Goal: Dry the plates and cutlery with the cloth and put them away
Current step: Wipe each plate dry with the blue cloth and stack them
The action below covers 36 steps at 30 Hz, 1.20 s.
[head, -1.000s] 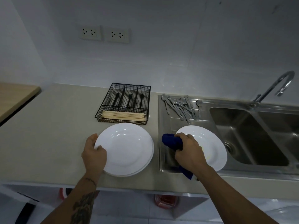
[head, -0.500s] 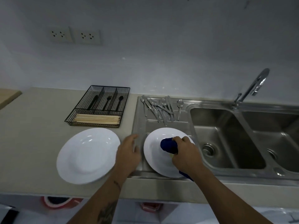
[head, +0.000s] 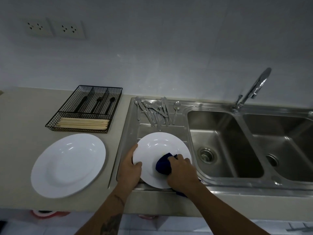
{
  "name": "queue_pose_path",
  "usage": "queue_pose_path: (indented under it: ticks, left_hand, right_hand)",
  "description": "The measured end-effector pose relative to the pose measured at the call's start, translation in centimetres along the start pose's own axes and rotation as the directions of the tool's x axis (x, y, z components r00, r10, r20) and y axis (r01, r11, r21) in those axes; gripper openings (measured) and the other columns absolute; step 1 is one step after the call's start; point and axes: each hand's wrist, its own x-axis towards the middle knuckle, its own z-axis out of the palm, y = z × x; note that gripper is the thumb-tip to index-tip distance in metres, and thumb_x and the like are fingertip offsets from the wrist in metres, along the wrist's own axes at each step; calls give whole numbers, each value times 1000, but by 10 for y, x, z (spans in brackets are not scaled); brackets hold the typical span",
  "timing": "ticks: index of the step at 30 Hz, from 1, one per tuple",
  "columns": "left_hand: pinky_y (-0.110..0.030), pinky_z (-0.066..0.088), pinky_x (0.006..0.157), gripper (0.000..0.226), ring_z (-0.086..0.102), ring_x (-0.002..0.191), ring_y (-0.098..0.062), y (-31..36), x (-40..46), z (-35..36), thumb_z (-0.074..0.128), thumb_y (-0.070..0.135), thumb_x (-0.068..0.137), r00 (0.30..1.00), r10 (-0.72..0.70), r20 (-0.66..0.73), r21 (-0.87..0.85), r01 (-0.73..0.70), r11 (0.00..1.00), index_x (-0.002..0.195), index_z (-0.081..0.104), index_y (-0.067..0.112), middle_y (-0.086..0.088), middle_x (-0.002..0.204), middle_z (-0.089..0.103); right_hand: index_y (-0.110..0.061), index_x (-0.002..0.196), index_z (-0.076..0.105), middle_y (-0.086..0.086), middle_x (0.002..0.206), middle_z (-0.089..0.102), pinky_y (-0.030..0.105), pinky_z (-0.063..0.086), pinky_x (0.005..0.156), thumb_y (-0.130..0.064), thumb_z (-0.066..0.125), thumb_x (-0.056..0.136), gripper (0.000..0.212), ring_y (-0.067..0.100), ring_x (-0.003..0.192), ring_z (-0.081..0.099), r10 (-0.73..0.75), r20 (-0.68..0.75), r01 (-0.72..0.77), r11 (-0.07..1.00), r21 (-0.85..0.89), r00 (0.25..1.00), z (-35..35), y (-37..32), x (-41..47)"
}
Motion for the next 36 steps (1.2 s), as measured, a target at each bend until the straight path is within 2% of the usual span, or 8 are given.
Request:
queue_pose_path:
  ticks: [6, 10, 15, 21, 25, 31, 33, 36]
  left_hand:
    - [-43, 52, 99, 71, 55, 120, -23, 18, 4, 18, 39, -17, 84, 981, -115, -156, -252, 73, 965, 139, 51, 27, -2, 136, 55]
    - [-41, 54, 95, 66, 57, 115, -21, 35, 15, 20, 36, -13, 86, 974, -111, -195, -344, 38, 938, 131, 53, 32, 0, 131, 58]
    - [-20, 54, 69, 65, 60, 95, -4, 43, 29, 15, 36, -13, 86, 983, -169, -72, -452, 119, 884, 132, 53, 31, 19, 109, 60]
    - [-54, 54, 92, 63, 61, 115, -27, 42, 53, -2, 47, -3, 83, 978, -113, 173, -437, 179, 881, 133, 57, 33, 0, 131, 61]
    - [-53, 56, 87, 63, 67, 104, -31, 65, 52, -11, 44, -14, 83, 955, -116, 272, -519, 247, 818, 124, 63, 30, -2, 119, 69]
    - [-50, 56, 86, 61, 65, 105, -27, 98, 69, -40, 45, -16, 78, 976, -89, 200, -571, 190, 799, 120, 64, 24, 4, 119, 68]
    - [-43, 57, 82, 60, 66, 101, -23, 111, 74, -46, 44, -18, 78, 986, -76, 148, -605, 151, 782, 118, 64, 22, 6, 114, 70]
    - [-35, 56, 76, 59, 65, 100, -18, 126, 77, -45, 43, -18, 79, 991, -71, 116, -616, 128, 777, 119, 62, 21, 9, 111, 69]
  right_hand:
    - [-26, 142, 37, 5, 135, 48, 41, 43, 99, -16, 54, 84, 62, 28, 118, 44, -58, -19, 60, 975, 213, 998, 7, -7, 18]
    - [-28, 140, 37, 5, 134, 44, 43, 43, 97, -18, 51, 84, 59, 30, 117, 41, 36, -46, -29, 989, 144, 998, 5, -8, 23]
    - [-19, 124, 50, 7, 121, 53, 40, 47, 92, -23, 54, 77, 47, 29, 107, 51, 88, 36, -91, 994, 63, 995, -7, -10, 28]
    - [-29, 129, 57, -7, 125, 60, 25, 36, 105, -19, 57, 86, 44, 14, 114, 51, -139, -201, 192, 943, 274, 970, -9, -43, 25]
    - [-28, 121, 63, -7, 121, 64, 29, 37, 106, -14, 58, 84, 39, 13, 112, 52, -106, -393, 226, 935, 273, 913, -19, -46, 37]
    - [-13, 112, 67, 4, 112, 67, 38, 46, 93, -6, 69, 67, 45, 29, 105, 58, 8, -565, 0, 1000, 14, 825, -50, -32, 46]
    - [-12, 111, 67, 4, 114, 66, 35, 43, 96, -6, 62, 71, 41, 28, 107, 55, 42, -538, -39, 999, 17, 842, -58, -39, 39]
    - [-15, 130, 56, 2, 135, 54, 24, 28, 108, -9, 52, 83, 48, 20, 126, 45, -19, -387, 100, 976, 191, 922, -61, -67, 22]
